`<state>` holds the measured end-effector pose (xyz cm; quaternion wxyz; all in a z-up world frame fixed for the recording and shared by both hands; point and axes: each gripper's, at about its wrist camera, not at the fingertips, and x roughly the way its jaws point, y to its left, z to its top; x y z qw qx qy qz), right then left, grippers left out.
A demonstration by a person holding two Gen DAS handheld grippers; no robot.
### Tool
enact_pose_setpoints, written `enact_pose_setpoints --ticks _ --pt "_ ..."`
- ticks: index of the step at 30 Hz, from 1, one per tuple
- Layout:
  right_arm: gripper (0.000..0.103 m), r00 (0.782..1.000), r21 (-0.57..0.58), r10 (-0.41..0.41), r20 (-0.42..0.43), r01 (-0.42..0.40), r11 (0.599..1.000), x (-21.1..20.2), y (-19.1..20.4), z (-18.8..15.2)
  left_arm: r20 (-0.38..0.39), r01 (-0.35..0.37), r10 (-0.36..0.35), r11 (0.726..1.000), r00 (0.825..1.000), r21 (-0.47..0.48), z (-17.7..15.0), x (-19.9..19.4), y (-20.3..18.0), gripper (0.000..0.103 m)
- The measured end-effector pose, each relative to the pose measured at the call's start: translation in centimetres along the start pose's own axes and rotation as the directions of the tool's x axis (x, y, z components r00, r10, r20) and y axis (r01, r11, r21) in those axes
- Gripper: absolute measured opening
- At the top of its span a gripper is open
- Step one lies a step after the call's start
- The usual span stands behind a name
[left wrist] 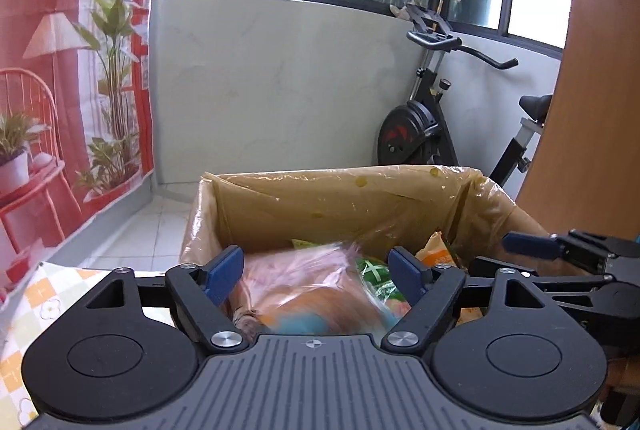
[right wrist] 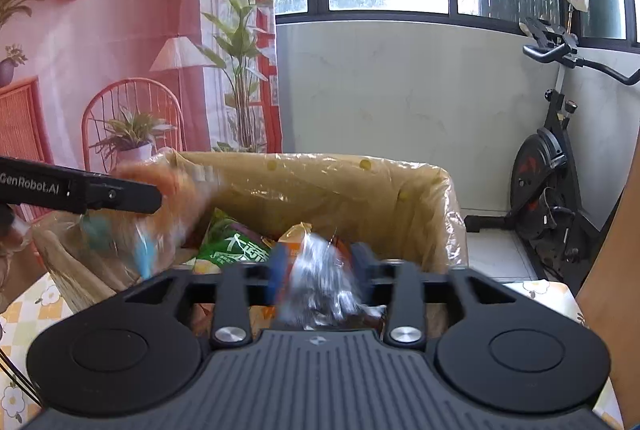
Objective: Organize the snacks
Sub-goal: 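Lift both snacks over the box and open both tools to drop them, then withdraw both tools from the box and lower them toward the remaining snacks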
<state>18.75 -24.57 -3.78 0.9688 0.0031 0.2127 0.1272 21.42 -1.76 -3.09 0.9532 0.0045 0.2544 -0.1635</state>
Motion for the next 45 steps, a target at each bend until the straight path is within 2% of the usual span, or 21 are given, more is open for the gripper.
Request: enact_pose_setpoints --ticks 1,12,22,32,38,45 --pt "0.061 1.0 -0.003 0.0 0.003 0.0 1.0 -0.1 0.1 0.0 0.005 -0.001 0.001 1.0 1.0 0.004 0.0 -0.4 0.1 0.087" --pt "0.062 1.0 -0.019 0.011 0.019 -0.011 1.0 -2.8 1.7 0.0 0.037 -0.014 0.014 1.0 0.999 0.018 0.1 -3.7 0.0 0.087" --pt "0.062 0.999 0.017 -0.007 0.035 0.006 1.0 -6.7 1.6 -1.5 0.029 -0.047 0.047 0.999 0.998 0.002 -2.1 -7.4 0.9 0.087" --pt "0.062 0.998 0.028 -0.024 0.058 0.022 0.999 -10.0 1.2 -3.3 0.044 -0.064 0.067 0.996 0.997 -0.059 -4.0 -9.7 1.7 0.087" --pt "0.062 0.998 0.024 -0.023 0.058 0.021 0.999 -11.1 1.8 -4.3 0.039 -0.074 0.077 0.994 0.996 -0.077 -5.3 -10.4 1.8 0.087" --pt "0.062 0.999 0.052 -0.032 0.032 0.03 0.998 -11.5 1.6 -6.4 -0.001 -0.092 0.092 0.99 0.996 -0.108 -7.4 -11.0 2.7 0.087"
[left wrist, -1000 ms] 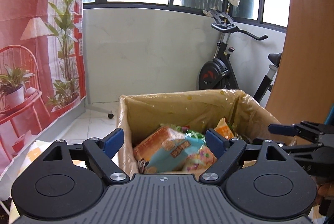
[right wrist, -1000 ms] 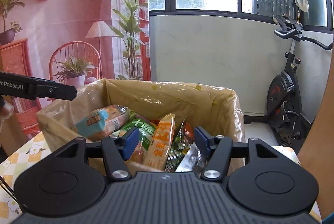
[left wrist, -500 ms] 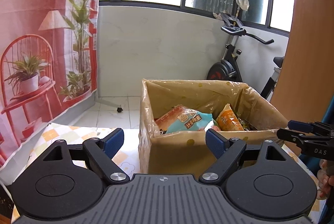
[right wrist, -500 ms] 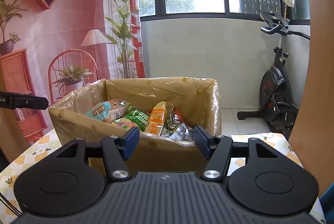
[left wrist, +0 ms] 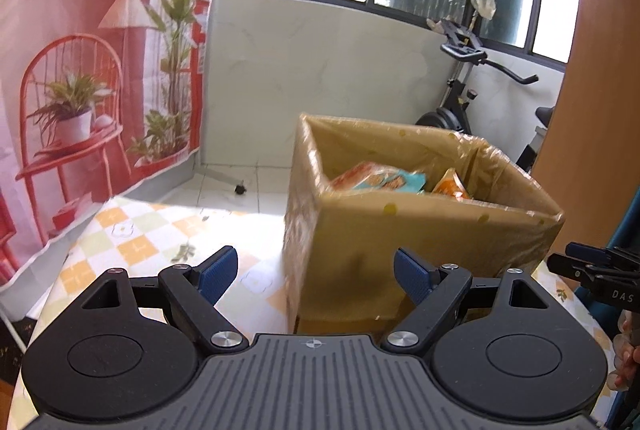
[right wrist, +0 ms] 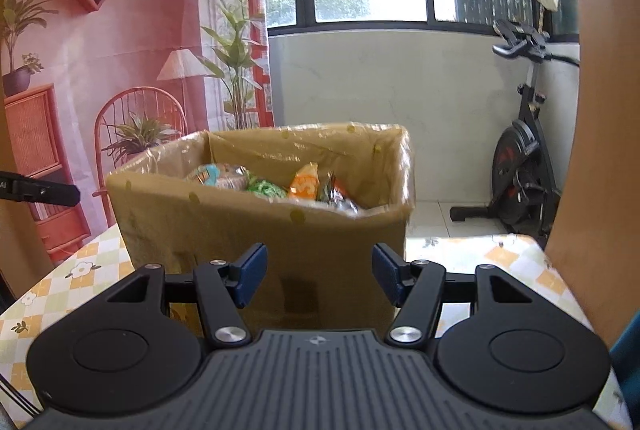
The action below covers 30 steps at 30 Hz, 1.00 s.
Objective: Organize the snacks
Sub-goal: 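Withdraw both tools from the box and lower them toward the remaining snacks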
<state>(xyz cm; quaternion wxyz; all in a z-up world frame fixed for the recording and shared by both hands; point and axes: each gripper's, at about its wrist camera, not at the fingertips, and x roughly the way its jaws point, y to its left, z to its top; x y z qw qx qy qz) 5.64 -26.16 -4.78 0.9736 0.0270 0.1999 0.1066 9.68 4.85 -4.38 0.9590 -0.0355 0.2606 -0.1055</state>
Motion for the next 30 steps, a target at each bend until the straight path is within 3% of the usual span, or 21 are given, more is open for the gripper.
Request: enact_pose_setpoints --ticks 10,30 --pt "0.062 0.999 0.018 -0.015 -0.052 0.016 1.0 -0.2 -0.7 -3.0 -0.067 -0.048 0.045 0.998 0.997 -0.045 -3.8 0.1 1.6 0.087" --pt "0.062 0.982 0.085 -0.016 -0.19 0.032 0.996 0.1 -2.7 -9.4 -0.14 -0.151 0.132 0.979 0.981 -0.138 -8.0 -0.9 4.0 0.087"
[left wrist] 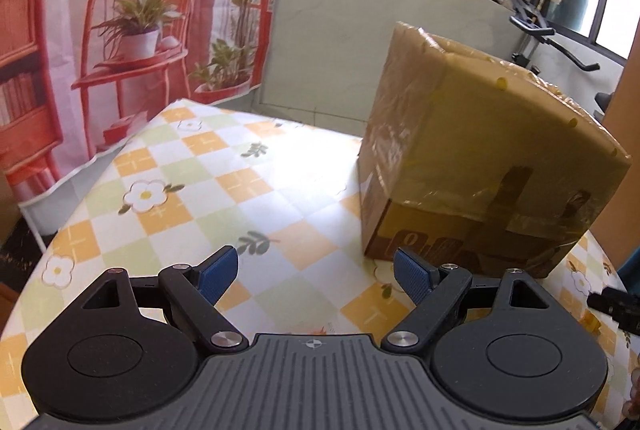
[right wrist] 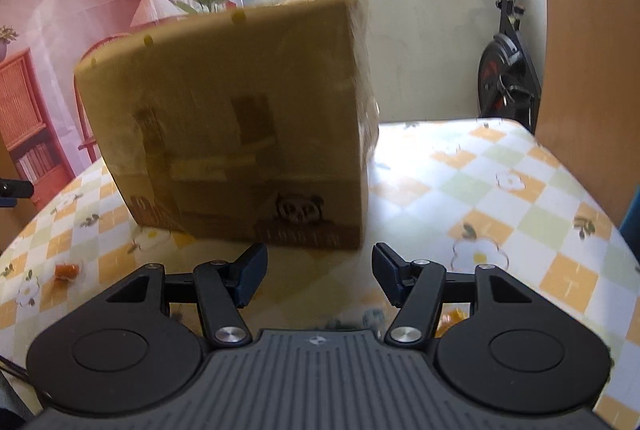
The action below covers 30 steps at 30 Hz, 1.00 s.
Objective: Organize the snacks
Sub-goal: 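Withdraw both tools from the box and lower them toward the remaining snacks, then grasp the orange sausage with the left tool while the right grasps the dark packet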
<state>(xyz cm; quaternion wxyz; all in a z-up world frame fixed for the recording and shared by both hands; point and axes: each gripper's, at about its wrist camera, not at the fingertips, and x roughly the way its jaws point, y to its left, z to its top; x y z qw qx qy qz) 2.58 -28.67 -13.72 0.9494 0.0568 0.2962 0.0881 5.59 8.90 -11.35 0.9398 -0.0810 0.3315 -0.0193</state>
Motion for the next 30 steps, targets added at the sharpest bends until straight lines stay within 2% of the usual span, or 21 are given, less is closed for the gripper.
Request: enact_pose_setpoints --ticks 11,18,21,23,30 --pt "0.062 0.993 -0.046 -0.044 -0.106 0.04 0.998 1.5 -0.4 -3.2 -0.058 -0.023 0.019 0.998 0.998 -0.057 -2.4 0.3 1.0 0.087" --pt "0.062 0.99 -0.036 -0.057 -0.132 0.053 0.998 2.1 -0.6 -4.0 -0.071 -0.026 0.021 0.998 0.997 -0.061 -3.0 0.4 1.0 0.087" --pt "0.058 0.989 -0.047 -0.058 -0.137 0.052 0.998 2.3 -0.4 -4.2 -0.077 -0.026 0.021 0.997 0.997 -0.068 -3.2 0.5 1.2 0.087" --pt "0.052 0.99 -0.043 -0.035 -0.136 0.03 0.999 2.4 -0.2 -4.2 -0.083 -0.028 0.022 0.997 0.996 -0.073 -3.4 0.6 1.3 0.087" --pt "0.051 0.992 -0.038 0.035 -0.119 -0.04 0.998 3.2 1.7 -4.5 -0.115 -0.037 0.028 0.997 0.993 -0.073 -4.4 0.7 1.5 0.086"
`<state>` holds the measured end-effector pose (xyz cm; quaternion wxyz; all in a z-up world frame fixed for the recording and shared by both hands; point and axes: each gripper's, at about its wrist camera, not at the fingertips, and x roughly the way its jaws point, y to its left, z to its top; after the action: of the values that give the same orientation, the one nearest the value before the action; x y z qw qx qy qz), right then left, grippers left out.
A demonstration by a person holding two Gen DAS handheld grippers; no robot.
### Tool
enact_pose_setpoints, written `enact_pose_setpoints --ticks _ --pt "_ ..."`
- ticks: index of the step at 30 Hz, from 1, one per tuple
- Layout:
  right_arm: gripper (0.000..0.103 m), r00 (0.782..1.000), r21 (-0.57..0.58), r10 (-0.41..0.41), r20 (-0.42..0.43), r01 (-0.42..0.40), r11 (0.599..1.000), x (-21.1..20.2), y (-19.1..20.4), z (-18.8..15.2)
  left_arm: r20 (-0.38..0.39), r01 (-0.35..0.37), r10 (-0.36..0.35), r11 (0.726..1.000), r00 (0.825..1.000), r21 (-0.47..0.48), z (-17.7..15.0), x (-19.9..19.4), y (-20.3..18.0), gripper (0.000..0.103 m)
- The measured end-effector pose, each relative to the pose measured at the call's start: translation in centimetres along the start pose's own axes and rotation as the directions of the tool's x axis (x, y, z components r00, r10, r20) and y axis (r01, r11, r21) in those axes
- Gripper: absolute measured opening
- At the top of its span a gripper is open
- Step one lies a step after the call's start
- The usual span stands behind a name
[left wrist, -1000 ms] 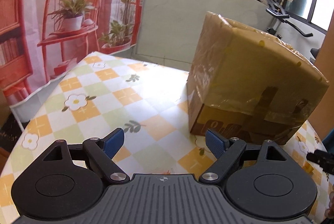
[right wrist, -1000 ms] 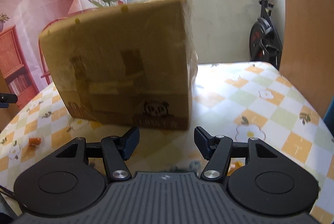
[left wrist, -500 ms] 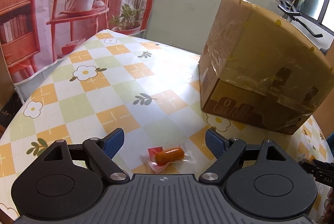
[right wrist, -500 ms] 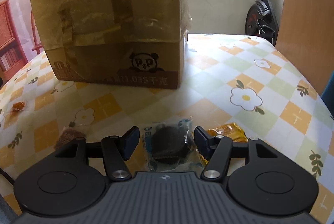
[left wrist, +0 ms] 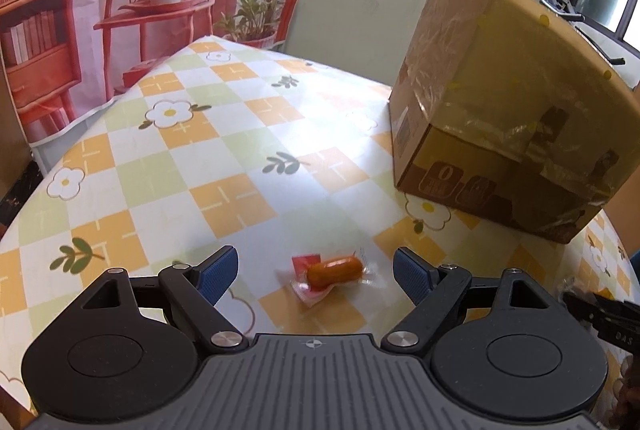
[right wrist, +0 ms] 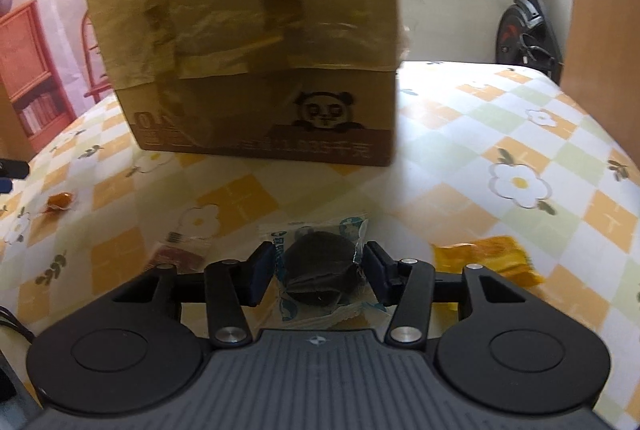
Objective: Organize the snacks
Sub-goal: 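Grasp the orange sausage with the left tool while the right grasps the dark packet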
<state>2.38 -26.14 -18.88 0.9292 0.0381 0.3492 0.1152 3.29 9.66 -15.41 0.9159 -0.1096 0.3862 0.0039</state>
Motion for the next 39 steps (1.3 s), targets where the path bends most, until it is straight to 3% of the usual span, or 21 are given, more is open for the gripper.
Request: enact_pose_setpoints --ticks 11,24,33,39 --pt "0.051 0.998 -0.044 0.016 0.062 -0.014 0.999 1.3 1.1 -0.4 -0.056 -0.011 0.014 0.998 0.998 0.054 -1.2 1.6 -1.4 0.086" --pt "0.051 0.998 -0.037 0.026 0.064 -0.024 0.999 1.4 0.9 -0.4 -0.088 -0.022 0.026 0.999 0.996 0.046 -1.6 4.0 -2.3 0.086" --pt "0.051 0.998 -0.032 0.03 0.057 -0.028 0.999 1.6 0.9 -0.3 -0.102 0.018 -0.012 0.998 0.995 0.063 -1.9 4.1 -3.7 0.086" --pt "0.051 0.998 -0.032 0.029 0.057 -0.027 0.999 1.6 0.9 -0.3 -0.119 0.113 -0.105 0.991 0.987 0.07 -2.4 4.1 -4.7 0.086"
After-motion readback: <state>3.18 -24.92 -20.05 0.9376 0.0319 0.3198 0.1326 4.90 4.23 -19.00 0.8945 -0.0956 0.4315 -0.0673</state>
